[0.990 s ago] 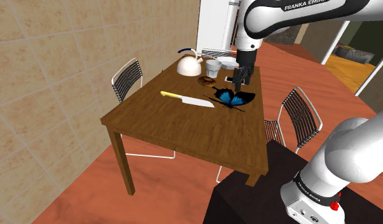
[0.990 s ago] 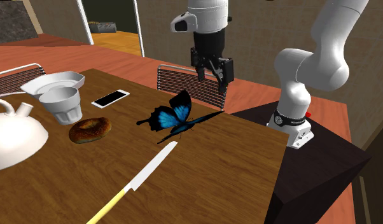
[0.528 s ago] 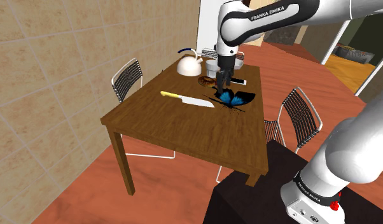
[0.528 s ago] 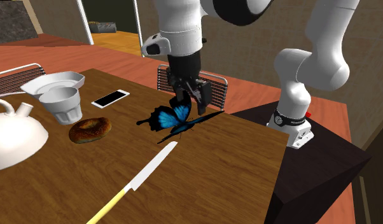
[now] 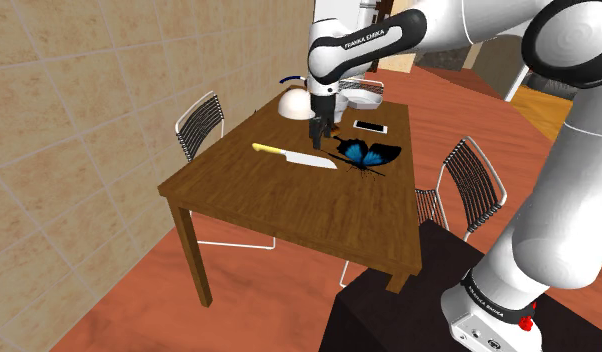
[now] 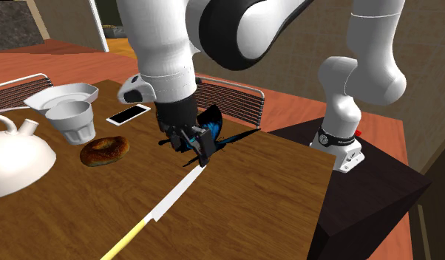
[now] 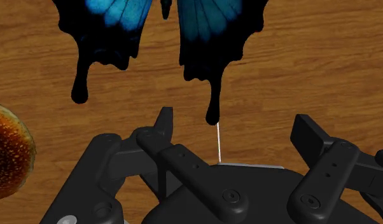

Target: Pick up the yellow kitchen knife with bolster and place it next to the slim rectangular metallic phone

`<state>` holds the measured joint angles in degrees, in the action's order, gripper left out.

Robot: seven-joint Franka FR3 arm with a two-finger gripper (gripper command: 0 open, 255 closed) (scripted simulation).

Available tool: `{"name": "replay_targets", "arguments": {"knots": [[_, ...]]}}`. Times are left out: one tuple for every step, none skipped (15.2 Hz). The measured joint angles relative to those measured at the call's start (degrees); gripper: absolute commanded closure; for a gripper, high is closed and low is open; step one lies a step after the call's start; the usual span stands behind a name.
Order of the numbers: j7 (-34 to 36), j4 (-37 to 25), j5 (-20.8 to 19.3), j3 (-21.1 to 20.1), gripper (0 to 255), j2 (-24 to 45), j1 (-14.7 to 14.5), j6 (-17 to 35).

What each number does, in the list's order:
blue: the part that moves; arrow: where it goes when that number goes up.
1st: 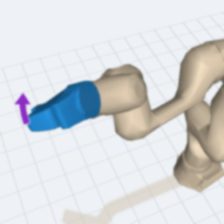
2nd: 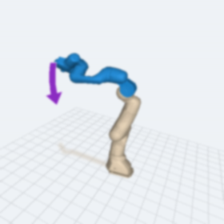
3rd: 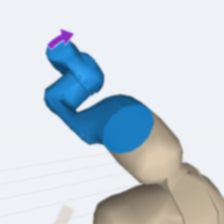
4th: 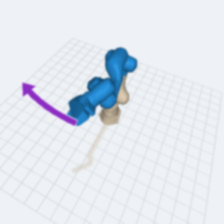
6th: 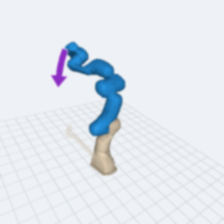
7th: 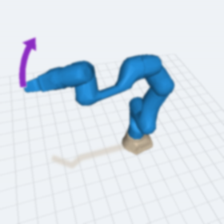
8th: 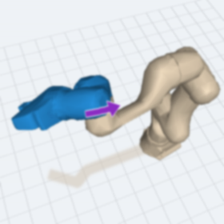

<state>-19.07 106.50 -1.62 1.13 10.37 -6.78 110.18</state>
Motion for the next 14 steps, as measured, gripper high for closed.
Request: {"name": "replay_targets", "arguments": {"knots": [[-0.8,-2.1,0.1,-0.2,0,2.2,0.0,0.3],[-1.5,-3.8,0.1,-0.3,0,4.2,-0.1,0.6],[-2.0,-6.4,0.2,-0.6,0,6.4,-0.3,0.2],[-2.5,-8.9,0.2,-0.9,0,8.5,-0.5,0.1],[-2.9,-11.1,0.2,-1.2,0,10.5,-0.7,-0.1],[-3.4,-13.9,0.2,-1.5,0,12.9,-0.9,-0.4],[-4.1,-16.6,0.2,-1.7,0,15.3,-1.0,-0.6],[-4.4,-18.0,0.2,-1.9,0,16.5,-1.1,-0.7],[-4.5,-18.5,0.2,-1.9,0,17.3,-1.2,-0.4],[-4.5,-18.6,0.2,-2.0,0,17.8,-1.3,0.0],[-4.6,-18.6,0.2,-2.0,0,18.3,-1.3,0.5],[-4.6,-17.8,0.1,-2.0,0,18.4,-1.3,1.3],[-4.6,-17.5,0.1,-2.0,0,18.7,-1.3,1.9],[-4.7,-16.9,0.1,-2.0,0,18.8,-1.2,2.6]]}}
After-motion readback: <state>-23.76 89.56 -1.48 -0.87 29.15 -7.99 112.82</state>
